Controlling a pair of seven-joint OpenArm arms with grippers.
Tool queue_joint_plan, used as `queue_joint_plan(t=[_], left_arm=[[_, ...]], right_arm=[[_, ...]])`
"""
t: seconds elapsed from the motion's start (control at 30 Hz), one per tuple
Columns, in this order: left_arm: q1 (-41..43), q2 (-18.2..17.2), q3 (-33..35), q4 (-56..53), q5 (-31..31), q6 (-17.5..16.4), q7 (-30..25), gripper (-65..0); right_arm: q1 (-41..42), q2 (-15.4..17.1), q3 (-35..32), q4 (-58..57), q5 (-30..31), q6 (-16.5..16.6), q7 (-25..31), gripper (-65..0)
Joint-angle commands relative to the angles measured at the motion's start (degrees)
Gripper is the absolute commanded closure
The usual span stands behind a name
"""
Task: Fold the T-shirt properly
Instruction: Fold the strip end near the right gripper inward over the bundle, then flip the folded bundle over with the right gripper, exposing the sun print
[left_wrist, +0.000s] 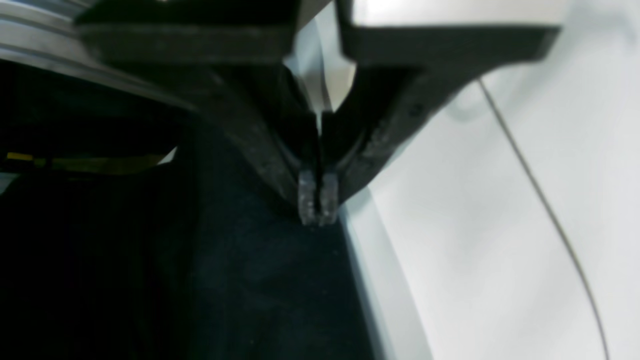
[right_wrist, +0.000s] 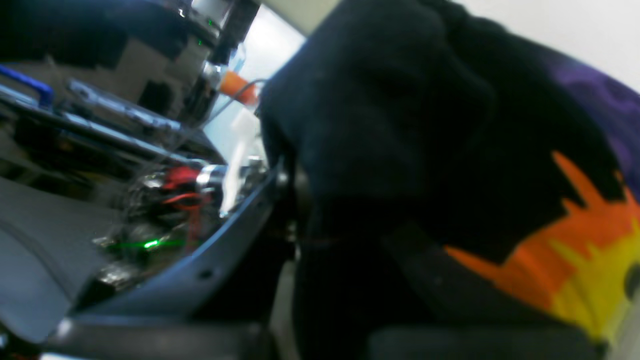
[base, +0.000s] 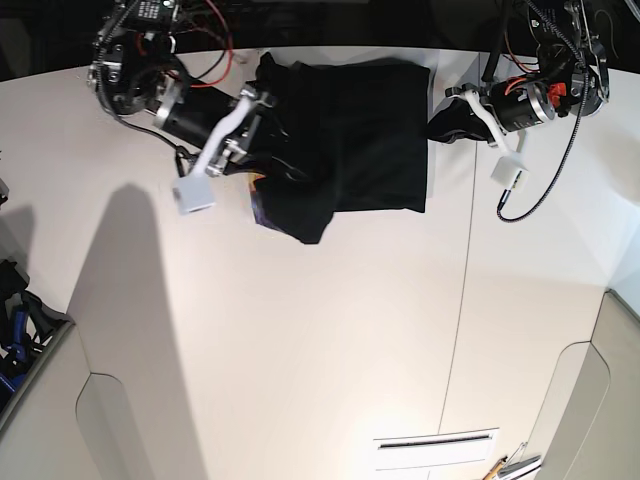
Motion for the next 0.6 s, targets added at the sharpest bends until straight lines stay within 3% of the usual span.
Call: queue_joint_plan(t=[0.0, 0.1, 0.2, 0.4, 0.57], left_arm=[[-0.13, -0.5, -0.2, 0.92, -1.33, -0.49, -0.76, 0.0], [-0.09, -0.48, -0.22, 0.92, -1.36, -0.49, -0.76, 0.0], [-0.09, -0.48, -0.22, 0.92, -1.38, -0.49, -0.79, 0.0], [0.0, -0.48, -0.22, 0.92, -1.4, -0.49, -0.96, 0.0], [0.0, -0.5, -0.22, 0.92, -1.42, -0.49, -1.03, 0.0]], right_arm=[[0.92, -0.2, -2.27, 0.83, -1.42, 0.57, 3.43, 0.0], [3.78, -0.2, -8.61, -0.37, -11.06, 0.13, 7.78, 0.0], [7.02, -0.2, -13.09, -2.54, -16.94, -0.09, 10.16, 0.0], [12.13, -0.22, -18.12, -11.19, -20.37, -1.31, 10.95, 0.0], [13.57, -0.22, -18.58, -16.41, -20.28, -1.31, 10.6, 0.0]])
